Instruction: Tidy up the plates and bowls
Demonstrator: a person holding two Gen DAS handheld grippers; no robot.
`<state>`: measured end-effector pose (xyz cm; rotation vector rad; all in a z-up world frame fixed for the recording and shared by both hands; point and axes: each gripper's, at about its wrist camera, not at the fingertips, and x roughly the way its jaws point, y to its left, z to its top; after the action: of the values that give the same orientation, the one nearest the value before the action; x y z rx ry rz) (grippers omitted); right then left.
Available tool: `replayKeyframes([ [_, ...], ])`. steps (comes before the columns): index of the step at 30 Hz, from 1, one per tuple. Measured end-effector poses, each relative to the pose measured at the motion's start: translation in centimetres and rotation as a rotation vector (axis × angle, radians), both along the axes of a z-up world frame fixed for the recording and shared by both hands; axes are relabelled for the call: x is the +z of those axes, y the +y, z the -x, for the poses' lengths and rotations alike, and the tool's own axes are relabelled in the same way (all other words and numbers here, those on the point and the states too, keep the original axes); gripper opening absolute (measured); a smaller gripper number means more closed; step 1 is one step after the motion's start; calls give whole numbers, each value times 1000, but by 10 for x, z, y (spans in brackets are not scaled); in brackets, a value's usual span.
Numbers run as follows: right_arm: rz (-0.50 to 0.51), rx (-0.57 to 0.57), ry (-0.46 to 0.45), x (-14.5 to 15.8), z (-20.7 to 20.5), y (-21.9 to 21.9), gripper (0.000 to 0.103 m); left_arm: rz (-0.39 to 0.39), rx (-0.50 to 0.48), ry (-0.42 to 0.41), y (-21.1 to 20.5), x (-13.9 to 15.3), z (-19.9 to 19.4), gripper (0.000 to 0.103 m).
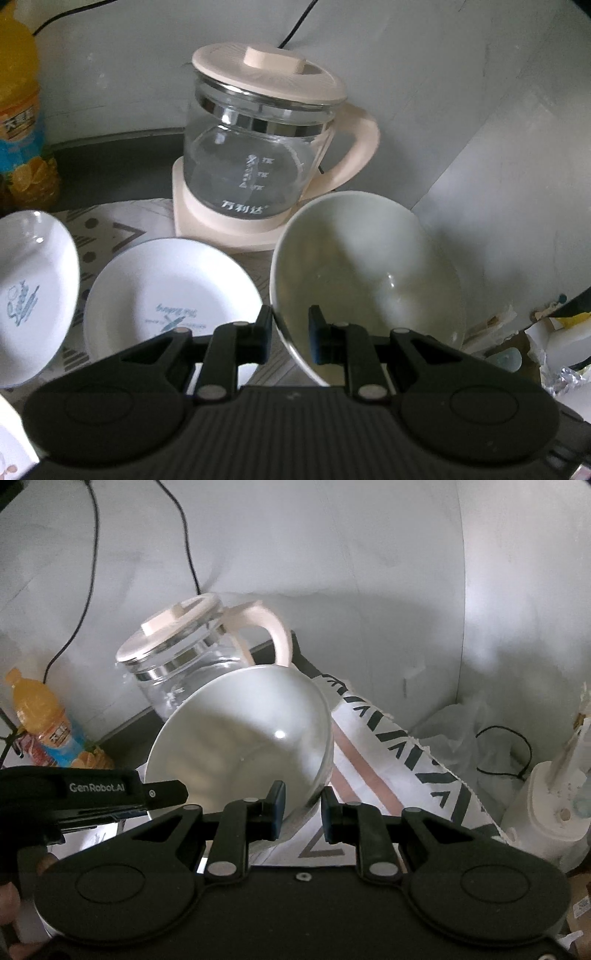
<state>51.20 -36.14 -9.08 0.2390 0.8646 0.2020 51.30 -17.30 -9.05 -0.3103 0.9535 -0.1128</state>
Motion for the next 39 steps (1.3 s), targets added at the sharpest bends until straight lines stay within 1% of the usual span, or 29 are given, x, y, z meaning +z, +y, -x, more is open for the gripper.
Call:
replayKeyframes([
  [21, 8, -25, -74, 27, 73, 29, 20, 14, -19, -52, 34, 29, 67, 18],
  [30, 18, -15, -69, 31, 103, 40, 20, 27, -18, -51, 46, 33, 97, 19],
  [39, 29, 15, -21, 24, 125, 50, 21, 36, -8, -21, 59, 28, 119, 19],
])
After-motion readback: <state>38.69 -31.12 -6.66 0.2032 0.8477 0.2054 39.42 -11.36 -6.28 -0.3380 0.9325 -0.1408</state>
